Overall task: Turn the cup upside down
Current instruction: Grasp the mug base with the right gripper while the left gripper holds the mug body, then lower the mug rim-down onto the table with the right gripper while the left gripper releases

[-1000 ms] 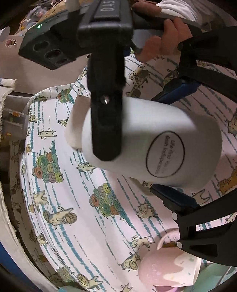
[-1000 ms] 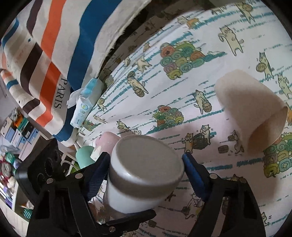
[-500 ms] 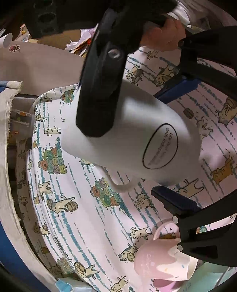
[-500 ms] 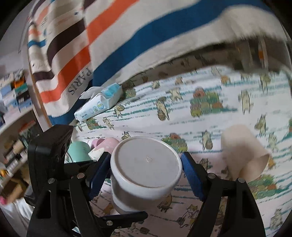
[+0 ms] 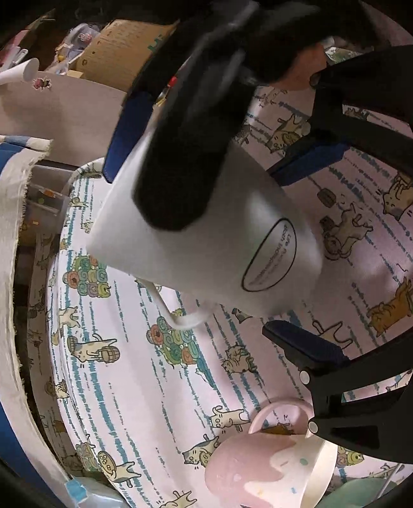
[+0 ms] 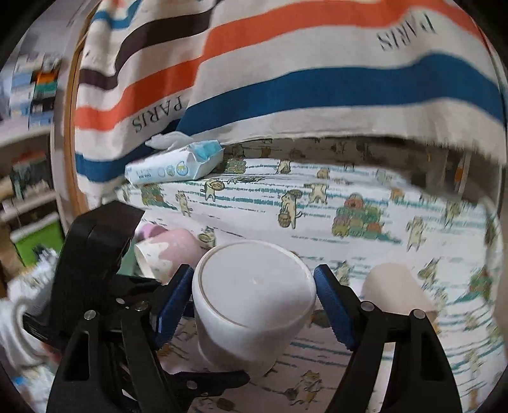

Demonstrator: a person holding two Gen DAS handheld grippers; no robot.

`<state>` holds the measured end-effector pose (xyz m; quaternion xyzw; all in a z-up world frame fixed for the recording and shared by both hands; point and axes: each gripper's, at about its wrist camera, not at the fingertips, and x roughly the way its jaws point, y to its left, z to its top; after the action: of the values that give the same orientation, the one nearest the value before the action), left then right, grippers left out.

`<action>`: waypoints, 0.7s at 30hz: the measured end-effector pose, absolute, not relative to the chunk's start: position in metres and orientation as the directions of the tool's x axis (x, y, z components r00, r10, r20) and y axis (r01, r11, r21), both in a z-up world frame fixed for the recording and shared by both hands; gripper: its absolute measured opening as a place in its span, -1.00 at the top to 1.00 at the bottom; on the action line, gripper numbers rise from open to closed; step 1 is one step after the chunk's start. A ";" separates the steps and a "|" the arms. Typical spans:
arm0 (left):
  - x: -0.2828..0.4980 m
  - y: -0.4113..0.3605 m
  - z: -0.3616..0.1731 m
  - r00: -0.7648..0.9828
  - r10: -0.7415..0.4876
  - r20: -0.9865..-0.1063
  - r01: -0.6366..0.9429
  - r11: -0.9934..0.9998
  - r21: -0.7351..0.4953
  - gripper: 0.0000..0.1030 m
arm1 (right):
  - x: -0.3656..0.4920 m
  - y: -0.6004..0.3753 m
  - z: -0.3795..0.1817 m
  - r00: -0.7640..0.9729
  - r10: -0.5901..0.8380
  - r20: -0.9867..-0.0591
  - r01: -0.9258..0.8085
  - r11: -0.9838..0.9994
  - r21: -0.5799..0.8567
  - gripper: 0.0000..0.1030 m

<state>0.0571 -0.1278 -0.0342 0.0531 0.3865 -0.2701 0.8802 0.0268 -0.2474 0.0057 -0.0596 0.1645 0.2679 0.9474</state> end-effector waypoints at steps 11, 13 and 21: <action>0.055 -0.122 -0.039 0.576 -0.428 -0.697 0.485 0.865 -0.131 -0.42 | 0.036 -0.245 -0.002 0.731 0.560 -0.390 -0.584 0.809 0.066 -0.45; 0.054 -0.121 -0.039 0.578 -0.430 -0.694 0.487 0.864 -0.129 -0.42 | 0.036 -0.245 -0.002 0.730 0.562 -0.389 -0.585 0.808 0.068 -0.45; 0.058 -0.122 -0.039 0.599 -0.414 -0.686 0.472 0.874 -0.114 -0.40 | 0.034 -0.245 -0.001 0.759 0.540 -0.365 -0.567 0.823 0.038 -0.25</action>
<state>0.0576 -0.1222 -0.0389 0.0395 0.3731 -0.2480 0.8932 0.0335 -0.2447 -0.0009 -0.0372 0.1830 0.2953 0.9370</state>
